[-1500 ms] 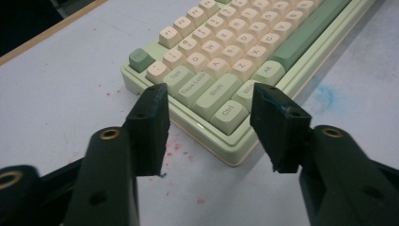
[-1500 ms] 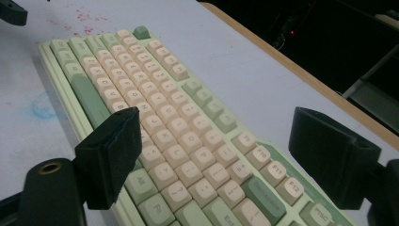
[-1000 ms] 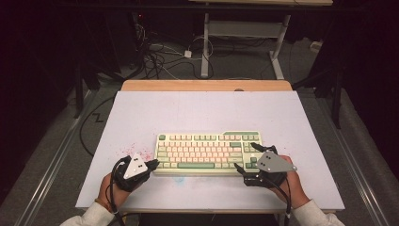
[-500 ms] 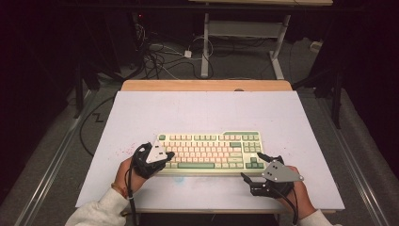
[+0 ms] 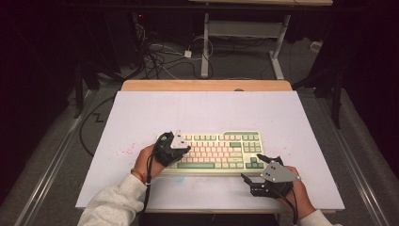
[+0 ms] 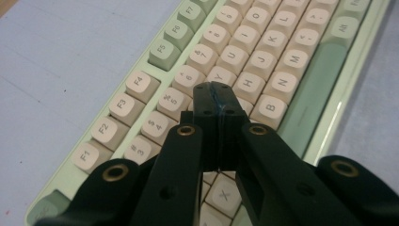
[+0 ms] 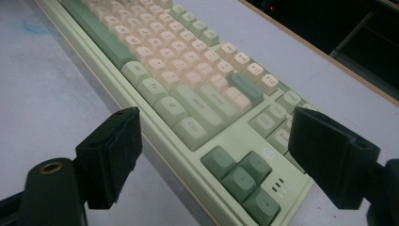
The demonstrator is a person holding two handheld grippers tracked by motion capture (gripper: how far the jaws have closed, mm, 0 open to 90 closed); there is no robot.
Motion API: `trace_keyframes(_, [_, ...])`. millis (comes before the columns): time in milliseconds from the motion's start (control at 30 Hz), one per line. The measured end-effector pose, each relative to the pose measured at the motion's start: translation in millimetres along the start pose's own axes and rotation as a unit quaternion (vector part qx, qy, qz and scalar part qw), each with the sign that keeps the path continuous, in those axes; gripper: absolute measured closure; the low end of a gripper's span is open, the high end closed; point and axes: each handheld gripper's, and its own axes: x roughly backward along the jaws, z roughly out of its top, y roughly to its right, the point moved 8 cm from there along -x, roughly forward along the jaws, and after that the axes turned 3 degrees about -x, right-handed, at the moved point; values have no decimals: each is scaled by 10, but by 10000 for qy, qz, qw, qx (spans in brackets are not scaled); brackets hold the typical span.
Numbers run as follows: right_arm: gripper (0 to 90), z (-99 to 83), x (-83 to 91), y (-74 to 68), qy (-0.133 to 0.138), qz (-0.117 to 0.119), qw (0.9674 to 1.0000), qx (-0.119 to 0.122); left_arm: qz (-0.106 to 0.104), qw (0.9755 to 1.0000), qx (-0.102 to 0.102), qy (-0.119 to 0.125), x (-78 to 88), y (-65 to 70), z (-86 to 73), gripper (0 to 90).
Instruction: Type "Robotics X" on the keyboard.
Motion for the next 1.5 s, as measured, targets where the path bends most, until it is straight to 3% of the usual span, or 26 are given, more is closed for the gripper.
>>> trace_keyframes(633, [193,-24,-19,-5,-75,13,9999,74,-50,9998,-59,-182,-213,-32,73,877])
trace_keyframes(1200, [193,-25,-20,-18,-94,21,9999,134,14,9998,-78,-184,-223,-22,88,876])
trace_keyframes(1267, [193,-25,-21,-20,-101,21,9999,138,-3,9996,-82,-271,-243,-20,70,876])
trace_keyframes(1500, [193,-23,-18,-21,-104,17,9998,140,44,9998,-122,-147,-199,-13,93,875])
